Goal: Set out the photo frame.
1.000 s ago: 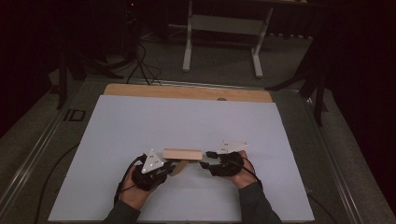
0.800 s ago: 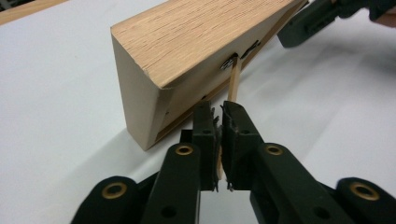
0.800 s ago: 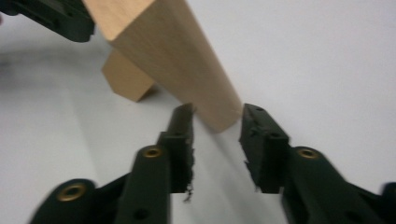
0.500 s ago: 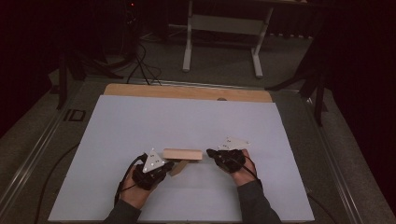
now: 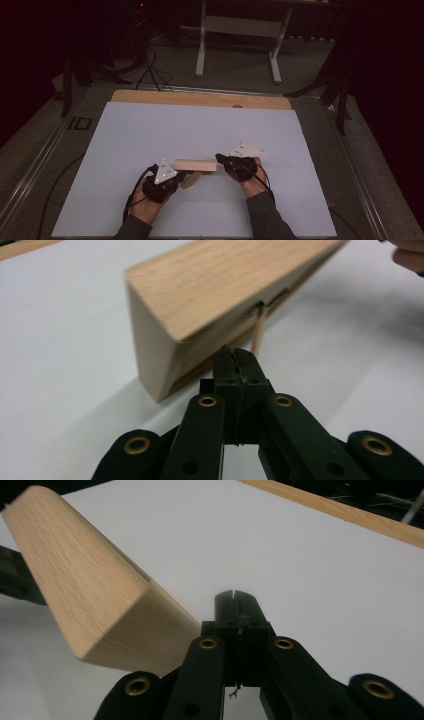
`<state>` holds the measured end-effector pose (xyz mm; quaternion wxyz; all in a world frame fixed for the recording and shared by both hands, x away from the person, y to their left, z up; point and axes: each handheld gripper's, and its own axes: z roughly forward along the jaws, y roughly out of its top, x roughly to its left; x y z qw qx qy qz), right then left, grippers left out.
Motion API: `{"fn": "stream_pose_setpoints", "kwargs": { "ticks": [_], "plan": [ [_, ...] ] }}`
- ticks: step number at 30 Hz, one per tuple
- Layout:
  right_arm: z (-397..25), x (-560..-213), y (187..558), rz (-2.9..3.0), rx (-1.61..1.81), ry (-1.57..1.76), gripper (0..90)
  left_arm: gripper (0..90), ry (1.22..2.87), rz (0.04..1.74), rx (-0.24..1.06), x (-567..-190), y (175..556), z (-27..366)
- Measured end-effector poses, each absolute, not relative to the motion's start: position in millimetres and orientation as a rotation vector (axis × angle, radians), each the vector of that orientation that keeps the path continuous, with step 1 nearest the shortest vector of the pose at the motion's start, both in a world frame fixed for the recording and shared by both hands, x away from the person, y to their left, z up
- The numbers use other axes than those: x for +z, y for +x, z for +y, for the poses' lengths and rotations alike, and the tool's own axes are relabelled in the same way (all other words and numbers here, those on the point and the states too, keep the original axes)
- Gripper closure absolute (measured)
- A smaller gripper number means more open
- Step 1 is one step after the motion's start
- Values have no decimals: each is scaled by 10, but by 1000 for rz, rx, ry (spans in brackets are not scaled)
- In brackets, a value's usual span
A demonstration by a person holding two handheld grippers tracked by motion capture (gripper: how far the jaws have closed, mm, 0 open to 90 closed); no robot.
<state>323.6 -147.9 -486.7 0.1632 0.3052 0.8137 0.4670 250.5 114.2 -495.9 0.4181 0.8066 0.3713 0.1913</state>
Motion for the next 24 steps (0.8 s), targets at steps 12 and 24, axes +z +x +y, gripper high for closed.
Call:
{"fn": "stream_pose_setpoints", "kwargs": {
  "ticks": [12,24],
  "plan": [
    [-1427,-4839,3232,2336,1388,860,895,897,2025,905,476,-4953,2514,1100],
    [-1440,-4837,3237,2350,1402,861,895,897,2016,925,478,-4933,2580,1089]
  ]
}}
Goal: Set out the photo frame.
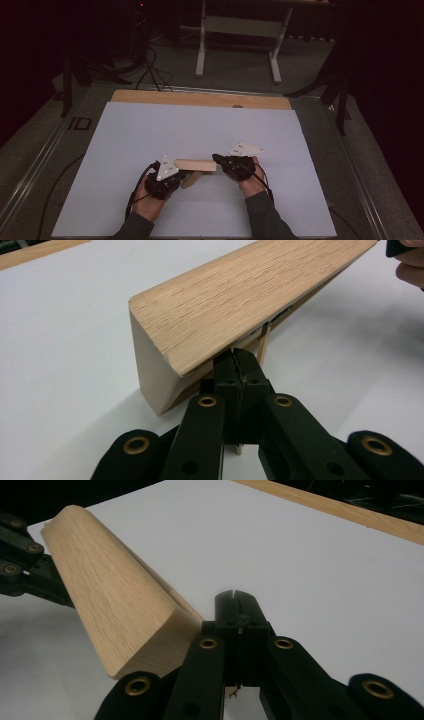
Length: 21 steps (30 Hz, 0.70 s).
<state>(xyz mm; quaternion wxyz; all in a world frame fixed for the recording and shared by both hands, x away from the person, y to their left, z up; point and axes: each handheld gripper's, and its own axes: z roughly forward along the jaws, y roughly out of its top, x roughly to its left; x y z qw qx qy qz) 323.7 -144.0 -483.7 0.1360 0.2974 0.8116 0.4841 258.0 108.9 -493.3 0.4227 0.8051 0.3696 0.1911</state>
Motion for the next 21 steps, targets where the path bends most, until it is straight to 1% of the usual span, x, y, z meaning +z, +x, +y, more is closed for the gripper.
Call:
{"fn": "stream_pose_setpoints", "kwargs": {
  "ticks": [21],
  "plan": [
    [-1398,-4840,3177,2381,1377,809,895,897,1985,922,422,-4883,2650,1036]
  ]
}}
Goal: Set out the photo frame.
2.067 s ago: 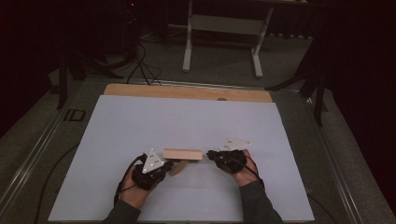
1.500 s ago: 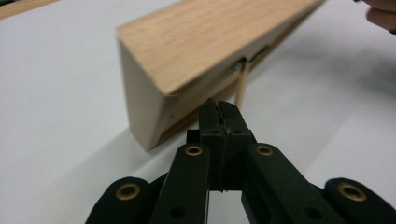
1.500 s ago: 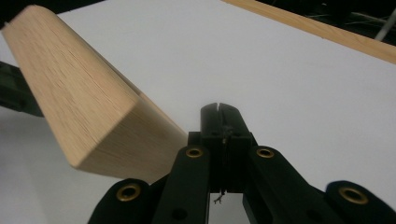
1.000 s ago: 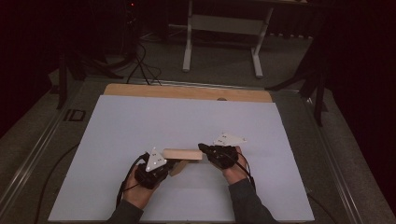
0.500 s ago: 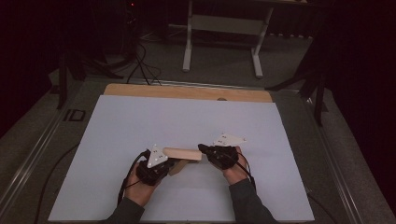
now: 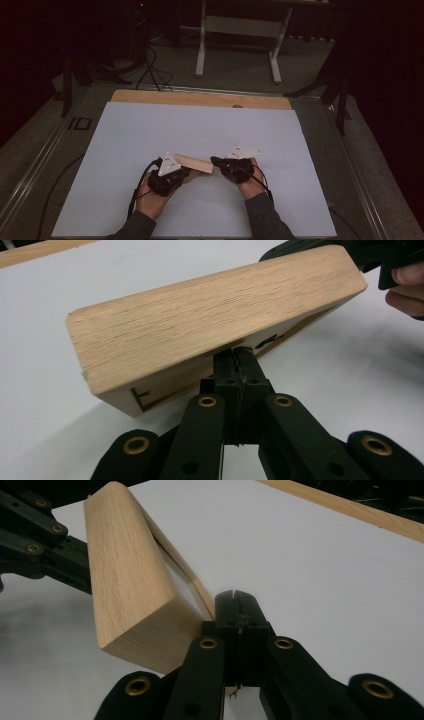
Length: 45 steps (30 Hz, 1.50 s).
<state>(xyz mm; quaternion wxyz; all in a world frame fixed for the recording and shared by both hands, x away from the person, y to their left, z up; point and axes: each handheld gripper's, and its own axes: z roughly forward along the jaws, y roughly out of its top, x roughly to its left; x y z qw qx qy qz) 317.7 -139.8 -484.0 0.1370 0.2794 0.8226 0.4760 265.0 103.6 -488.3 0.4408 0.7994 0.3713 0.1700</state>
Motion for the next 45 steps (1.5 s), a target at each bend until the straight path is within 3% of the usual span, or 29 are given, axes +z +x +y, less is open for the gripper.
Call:
{"fn": "stream_pose_setpoints", "kwargs": {
  "ticks": [45],
  "plan": [
    [-1257,-4853,3028,2443,1365,721,896,897,1991,953,440,-4933,2721,1038]
  ]
}}
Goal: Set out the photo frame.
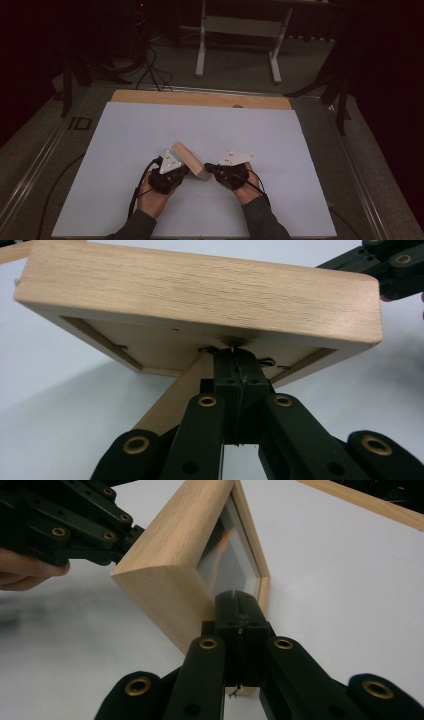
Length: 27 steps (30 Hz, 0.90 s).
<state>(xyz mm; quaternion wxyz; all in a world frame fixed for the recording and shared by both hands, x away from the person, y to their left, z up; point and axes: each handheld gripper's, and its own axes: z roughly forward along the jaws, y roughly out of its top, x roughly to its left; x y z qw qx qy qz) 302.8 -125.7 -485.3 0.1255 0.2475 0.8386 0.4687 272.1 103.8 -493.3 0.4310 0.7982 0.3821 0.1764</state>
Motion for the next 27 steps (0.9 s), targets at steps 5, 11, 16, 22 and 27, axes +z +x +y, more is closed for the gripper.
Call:
{"fn": "stream_pose_setpoints", "kwargs": {
  "ticks": [5,11,16,22,27],
  "plan": [
    [-1237,-4862,3014,2452,1364,714,896,897,1989,961,441,-4942,2736,1049],
    [-1211,-4880,2999,2468,1362,699,895,897,1982,972,442,-4947,2755,1069],
    [-1192,-4892,2988,2479,1358,692,896,897,1978,978,443,-4953,2773,1082],
    [-1175,-4899,2977,2483,1359,685,896,897,1980,987,435,-4973,2805,1088],
    [-1160,-4905,2969,2487,1360,681,896,897,1972,997,432,-4988,2834,1099]
  ]
}}
